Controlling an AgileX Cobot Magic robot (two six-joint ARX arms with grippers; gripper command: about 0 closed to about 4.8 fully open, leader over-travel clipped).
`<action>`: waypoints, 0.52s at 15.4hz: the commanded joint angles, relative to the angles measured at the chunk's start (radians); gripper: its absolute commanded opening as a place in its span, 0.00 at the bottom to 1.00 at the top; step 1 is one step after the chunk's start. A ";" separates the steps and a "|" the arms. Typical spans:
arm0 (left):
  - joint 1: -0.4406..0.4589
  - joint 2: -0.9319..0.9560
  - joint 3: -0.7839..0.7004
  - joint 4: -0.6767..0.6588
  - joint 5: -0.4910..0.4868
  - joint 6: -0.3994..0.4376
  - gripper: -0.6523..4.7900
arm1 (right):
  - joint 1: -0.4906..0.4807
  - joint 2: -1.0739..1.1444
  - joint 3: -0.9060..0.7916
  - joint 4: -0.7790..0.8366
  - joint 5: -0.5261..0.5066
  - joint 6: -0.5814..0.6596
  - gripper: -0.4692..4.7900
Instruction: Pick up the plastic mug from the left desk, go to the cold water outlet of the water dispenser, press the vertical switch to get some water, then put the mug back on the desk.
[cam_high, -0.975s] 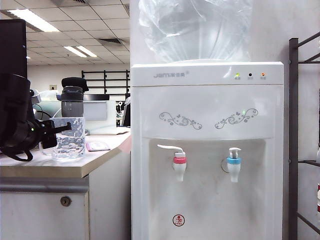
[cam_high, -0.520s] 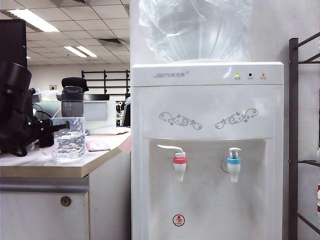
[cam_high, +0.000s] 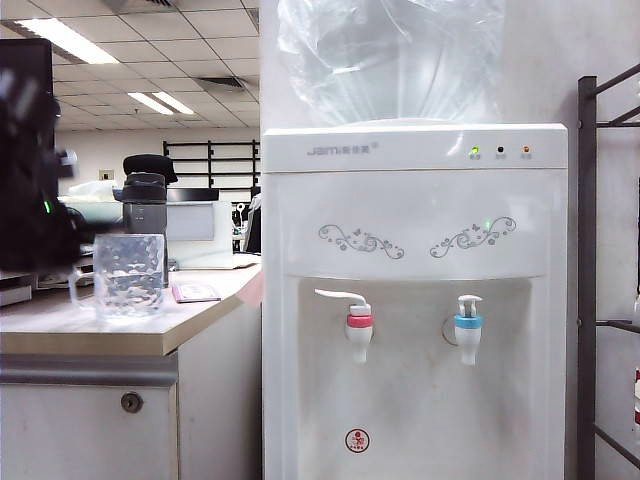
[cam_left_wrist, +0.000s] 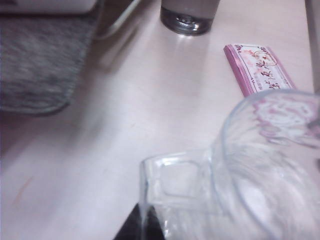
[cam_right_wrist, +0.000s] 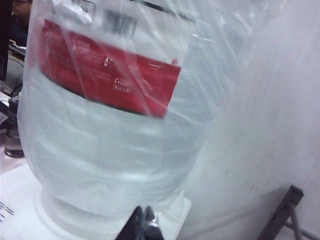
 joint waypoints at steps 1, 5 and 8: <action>0.002 -0.162 -0.041 -0.131 -0.001 0.008 0.11 | 0.000 -0.010 0.004 0.004 0.005 0.014 0.08; 0.001 -0.450 -0.121 -0.220 -0.002 0.008 0.11 | 0.000 -0.023 0.004 0.005 0.010 0.014 0.08; 0.002 -0.505 -0.129 -0.068 0.052 0.023 0.11 | 0.000 -0.055 0.004 0.058 0.026 0.015 0.08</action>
